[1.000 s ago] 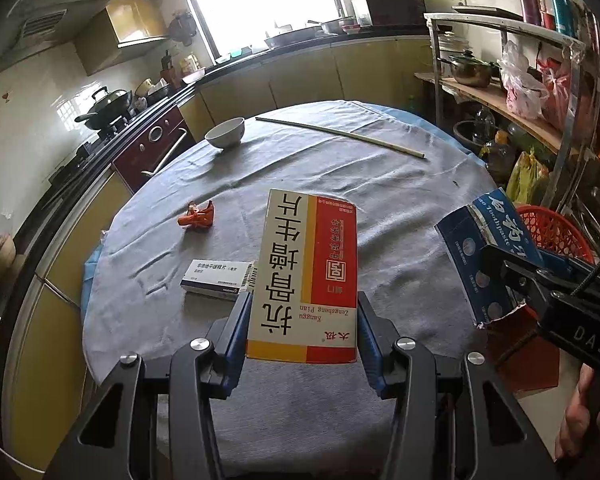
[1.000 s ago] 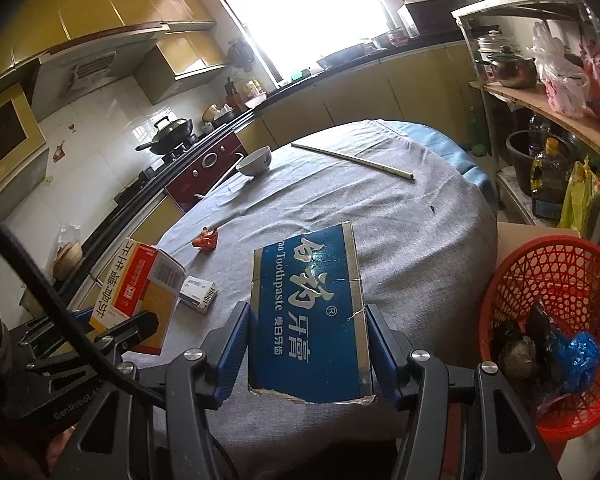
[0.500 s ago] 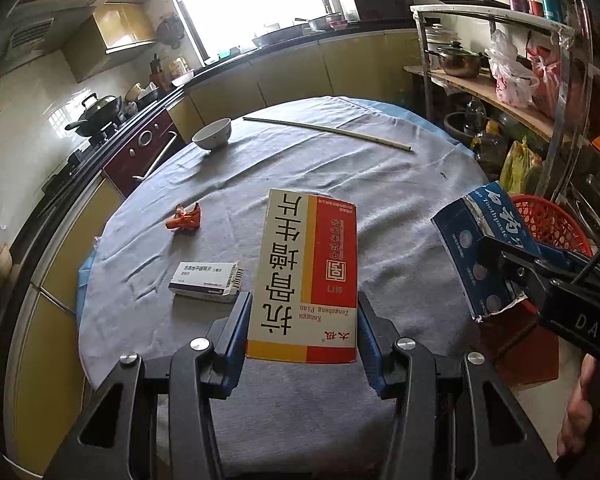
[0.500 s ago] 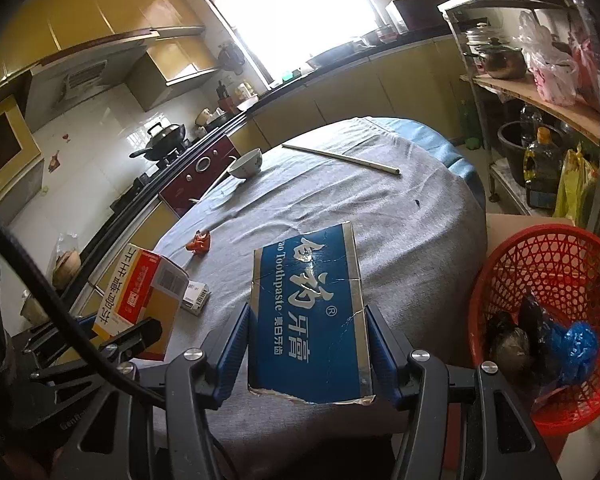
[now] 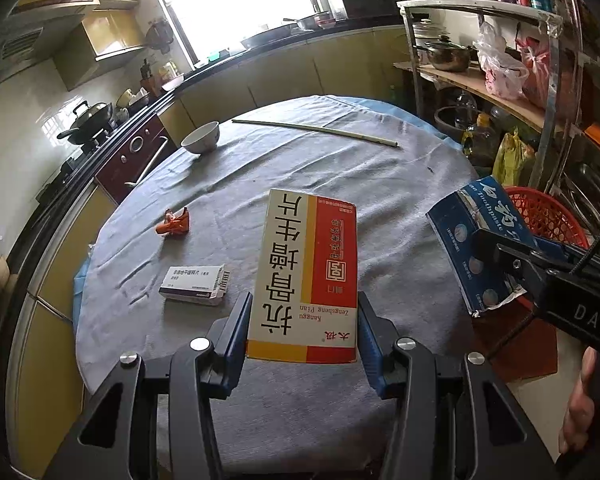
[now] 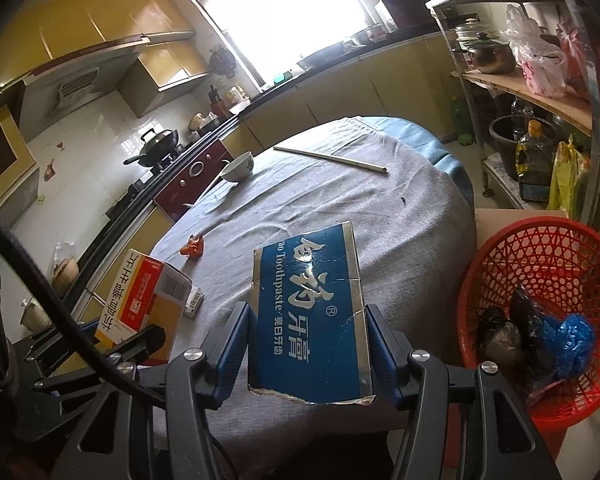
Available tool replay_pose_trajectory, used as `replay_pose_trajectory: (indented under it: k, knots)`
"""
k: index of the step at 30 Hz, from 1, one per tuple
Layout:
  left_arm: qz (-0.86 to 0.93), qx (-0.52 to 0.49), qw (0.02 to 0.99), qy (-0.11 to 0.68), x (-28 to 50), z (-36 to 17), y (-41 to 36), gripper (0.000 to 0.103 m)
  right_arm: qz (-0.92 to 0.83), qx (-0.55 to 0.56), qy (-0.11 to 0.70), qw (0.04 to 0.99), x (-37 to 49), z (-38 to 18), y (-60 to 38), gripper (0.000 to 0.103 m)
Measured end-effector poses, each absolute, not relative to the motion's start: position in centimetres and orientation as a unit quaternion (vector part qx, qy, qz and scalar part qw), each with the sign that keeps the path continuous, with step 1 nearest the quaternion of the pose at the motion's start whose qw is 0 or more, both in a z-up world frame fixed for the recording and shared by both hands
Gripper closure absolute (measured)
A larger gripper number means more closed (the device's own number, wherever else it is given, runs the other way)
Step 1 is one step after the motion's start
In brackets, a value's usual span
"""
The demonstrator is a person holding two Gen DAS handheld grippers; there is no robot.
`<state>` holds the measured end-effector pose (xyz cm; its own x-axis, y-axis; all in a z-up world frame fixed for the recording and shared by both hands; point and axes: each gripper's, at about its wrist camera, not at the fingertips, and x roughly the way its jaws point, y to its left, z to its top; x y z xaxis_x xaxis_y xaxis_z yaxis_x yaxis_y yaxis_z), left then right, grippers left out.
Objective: Collect trash
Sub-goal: 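Carry both held boxes toward the red basket beside the table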
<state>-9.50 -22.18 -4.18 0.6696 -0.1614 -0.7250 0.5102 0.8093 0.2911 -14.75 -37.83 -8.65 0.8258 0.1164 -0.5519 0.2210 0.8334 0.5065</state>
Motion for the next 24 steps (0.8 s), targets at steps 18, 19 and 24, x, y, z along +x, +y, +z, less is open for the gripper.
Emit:
replay_pose_trajectory:
  k: [18,19,24]
  knots:
    - [-0.203,0.257,0.874,0.358,-10.4,-4.6,-23.4,0.052,-0.032,0.292,0.294,0.910,-15.3,-8.8,-38.3,0.043]
    - [-0.203,0.258,0.874,0.358,-10.4,-4.7,-23.5,0.052,-0.032,0.291,0.294,0.910,-15.3,-8.8,-38.3,0.043]
    - [-0.210,0.269,0.871,0.354,-10.8,-4.8,-24.3,0.052,-0.033,0.294,0.292,0.910,-15.5,-8.9,-38.4,0.043]
